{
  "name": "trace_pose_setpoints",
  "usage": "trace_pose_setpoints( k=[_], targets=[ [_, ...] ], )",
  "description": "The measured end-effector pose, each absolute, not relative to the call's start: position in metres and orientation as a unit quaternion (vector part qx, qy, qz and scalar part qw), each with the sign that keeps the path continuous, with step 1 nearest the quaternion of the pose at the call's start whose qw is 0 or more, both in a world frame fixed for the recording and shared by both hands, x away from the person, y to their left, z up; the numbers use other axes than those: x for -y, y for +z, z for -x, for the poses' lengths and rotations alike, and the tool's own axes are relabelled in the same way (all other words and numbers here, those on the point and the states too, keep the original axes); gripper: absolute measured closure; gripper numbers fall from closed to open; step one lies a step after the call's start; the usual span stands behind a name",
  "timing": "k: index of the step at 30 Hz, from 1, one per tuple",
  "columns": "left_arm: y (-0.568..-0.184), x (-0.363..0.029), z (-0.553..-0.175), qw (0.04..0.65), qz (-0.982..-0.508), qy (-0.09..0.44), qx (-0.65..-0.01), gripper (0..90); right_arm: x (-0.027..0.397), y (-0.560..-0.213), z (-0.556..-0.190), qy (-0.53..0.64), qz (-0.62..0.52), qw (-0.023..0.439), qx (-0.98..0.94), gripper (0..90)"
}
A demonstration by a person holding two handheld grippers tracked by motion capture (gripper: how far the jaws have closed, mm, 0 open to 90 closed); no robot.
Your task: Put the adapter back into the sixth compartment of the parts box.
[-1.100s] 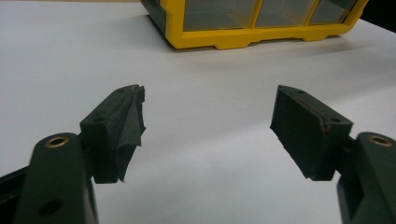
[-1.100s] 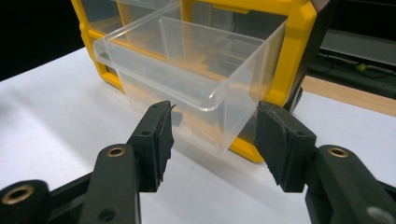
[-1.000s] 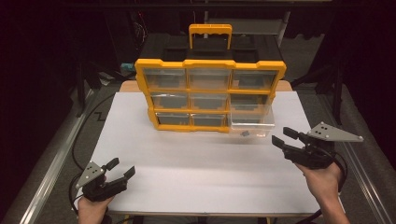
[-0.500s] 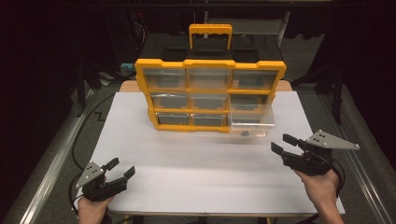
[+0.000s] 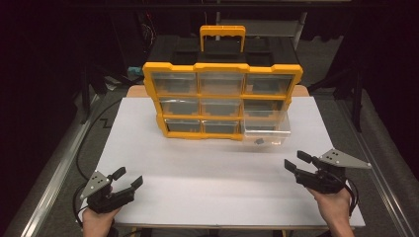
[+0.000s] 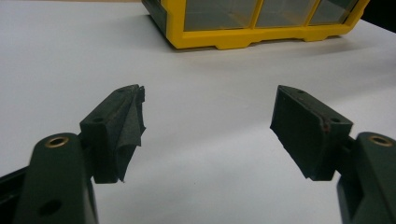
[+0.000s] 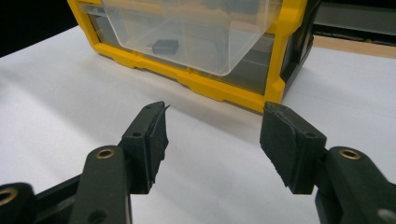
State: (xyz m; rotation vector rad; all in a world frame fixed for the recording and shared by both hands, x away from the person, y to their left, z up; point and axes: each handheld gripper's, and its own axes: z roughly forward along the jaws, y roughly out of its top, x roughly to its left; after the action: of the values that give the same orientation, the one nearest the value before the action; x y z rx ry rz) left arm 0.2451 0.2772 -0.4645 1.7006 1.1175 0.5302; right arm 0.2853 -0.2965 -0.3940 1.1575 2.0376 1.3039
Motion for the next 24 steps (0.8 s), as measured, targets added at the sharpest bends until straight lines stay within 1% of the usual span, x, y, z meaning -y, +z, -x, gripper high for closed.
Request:
trace_pose_setpoints(
  k=[12,24],
  targets=[
    [-0.465,-0.277,-0.245,0.496,-0.702,0.219,-0.462,26.3,0.300,-0.411,-0.281,0.477,-0.420,0.226,-0.738,39.2],
    [-0.465,-0.277,-0.245,0.496,-0.702,0.219,-0.462,26.2,0.308,-0.429,-0.276,0.477,-0.429,0.237,-0.730,36.2]
  ],
)
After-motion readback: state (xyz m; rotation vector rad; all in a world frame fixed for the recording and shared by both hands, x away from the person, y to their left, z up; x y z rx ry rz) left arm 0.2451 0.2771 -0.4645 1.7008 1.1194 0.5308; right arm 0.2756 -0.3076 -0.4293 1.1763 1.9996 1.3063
